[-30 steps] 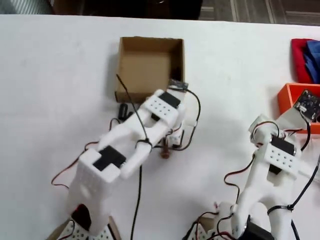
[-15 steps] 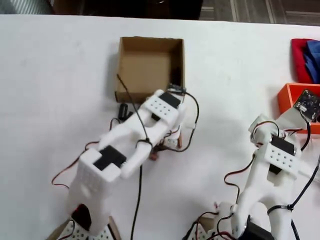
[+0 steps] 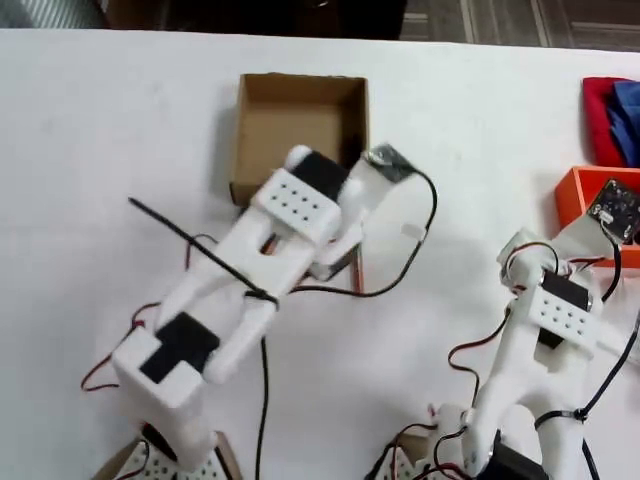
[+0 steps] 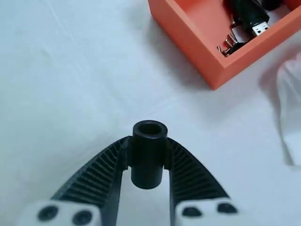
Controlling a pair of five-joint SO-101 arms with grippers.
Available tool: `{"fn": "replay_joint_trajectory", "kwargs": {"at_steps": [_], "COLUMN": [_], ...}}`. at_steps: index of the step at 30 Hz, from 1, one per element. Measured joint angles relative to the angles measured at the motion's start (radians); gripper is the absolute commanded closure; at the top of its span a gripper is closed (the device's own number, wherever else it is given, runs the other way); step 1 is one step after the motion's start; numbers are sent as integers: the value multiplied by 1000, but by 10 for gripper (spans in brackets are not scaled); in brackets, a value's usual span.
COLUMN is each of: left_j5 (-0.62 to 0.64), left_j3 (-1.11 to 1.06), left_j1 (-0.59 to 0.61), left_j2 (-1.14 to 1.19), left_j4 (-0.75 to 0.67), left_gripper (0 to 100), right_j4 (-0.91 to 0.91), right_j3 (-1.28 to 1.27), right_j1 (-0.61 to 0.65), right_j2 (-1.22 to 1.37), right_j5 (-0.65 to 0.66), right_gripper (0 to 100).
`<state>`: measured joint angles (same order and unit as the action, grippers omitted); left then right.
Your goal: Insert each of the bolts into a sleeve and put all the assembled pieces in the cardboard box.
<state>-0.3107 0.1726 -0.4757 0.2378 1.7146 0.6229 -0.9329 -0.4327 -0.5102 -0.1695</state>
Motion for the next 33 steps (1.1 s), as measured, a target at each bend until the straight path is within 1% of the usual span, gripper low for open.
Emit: {"fn": "replay_joint_trajectory", "kwargs": {"at_steps": [4,7,9,11,14,18,22,27,29,30,33], "left_j5": [-420,-692,-858,-976,-1013,-1014,-1008,-962,-954,-934,-815], "left_j3": [-137,-269,-344,-385,-410,-417,-417,-417,-417,-413,-354], "left_j1": [100,176,210,233,241,241,241,241,241,241,238], "left_j2": [-2,-2,-2,-2,-2,-3,-3,-3,-12,-17,-17], "left_j4": [18,8,-9,-34,-78,-107,-133,-155,-155,-155,-127], "left_gripper": [975,975,975,973,967,884,862,866,884,895,902], "right_j4": [0,0,0,0,0,0,0,0,0,0,0], "right_j3": [0,0,0,0,0,0,0,0,0,0,0], "right_j1": [0,0,0,0,0,0,0,0,0,0,0], "right_j2": [0,0,0,0,0,0,0,0,0,0,0], "right_j5": [0,0,0,0,0,0,0,0,0,0,0], "right_gripper": [975,975,975,975,975,975,975,975,975,975,975]}}
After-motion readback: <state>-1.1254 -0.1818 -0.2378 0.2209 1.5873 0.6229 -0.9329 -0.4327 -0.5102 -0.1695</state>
